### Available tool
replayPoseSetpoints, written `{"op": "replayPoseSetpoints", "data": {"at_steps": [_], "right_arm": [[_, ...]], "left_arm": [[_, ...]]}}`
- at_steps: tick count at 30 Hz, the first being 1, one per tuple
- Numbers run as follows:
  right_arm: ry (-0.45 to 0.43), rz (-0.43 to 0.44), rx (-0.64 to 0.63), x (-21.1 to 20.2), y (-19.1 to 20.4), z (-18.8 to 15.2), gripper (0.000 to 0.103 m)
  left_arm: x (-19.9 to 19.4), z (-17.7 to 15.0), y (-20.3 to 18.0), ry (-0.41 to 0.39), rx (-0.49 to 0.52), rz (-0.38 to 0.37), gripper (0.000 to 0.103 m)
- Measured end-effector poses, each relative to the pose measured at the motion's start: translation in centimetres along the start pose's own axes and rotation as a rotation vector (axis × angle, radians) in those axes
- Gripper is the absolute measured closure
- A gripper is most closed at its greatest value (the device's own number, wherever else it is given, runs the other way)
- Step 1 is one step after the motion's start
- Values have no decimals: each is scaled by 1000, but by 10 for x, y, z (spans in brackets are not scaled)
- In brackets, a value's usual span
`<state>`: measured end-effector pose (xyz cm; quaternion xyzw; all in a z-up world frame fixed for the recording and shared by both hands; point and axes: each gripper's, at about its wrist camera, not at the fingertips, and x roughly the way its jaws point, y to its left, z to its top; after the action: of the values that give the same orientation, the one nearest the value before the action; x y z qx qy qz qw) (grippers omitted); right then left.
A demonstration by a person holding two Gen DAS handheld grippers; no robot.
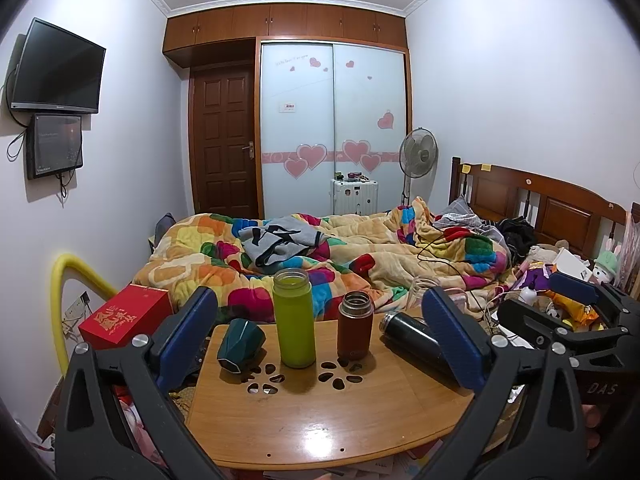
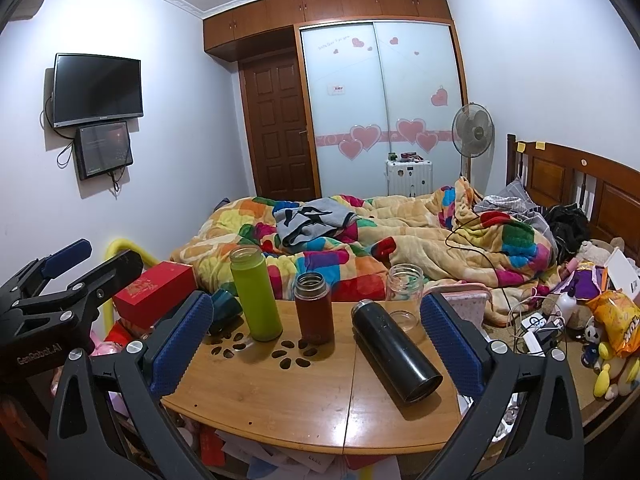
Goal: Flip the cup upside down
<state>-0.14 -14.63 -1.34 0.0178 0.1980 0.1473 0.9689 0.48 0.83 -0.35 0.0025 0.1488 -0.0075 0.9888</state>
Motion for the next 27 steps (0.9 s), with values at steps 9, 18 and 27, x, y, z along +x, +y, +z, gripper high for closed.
{"op": "replayPoseSetpoints", "data": {"at_steps": [9, 18, 27], "right_arm": [[-2, -1, -2, -1, 0, 1, 0], [-6, -1, -2, -2, -1, 4, 0], [-9, -2, -3, -3, -2, 7, 0]], "left_arm": [[0, 0, 0, -2, 2, 4, 0], [0, 1, 1, -2, 3, 3, 0], [0, 1, 1, -1, 2, 2, 0]]}}
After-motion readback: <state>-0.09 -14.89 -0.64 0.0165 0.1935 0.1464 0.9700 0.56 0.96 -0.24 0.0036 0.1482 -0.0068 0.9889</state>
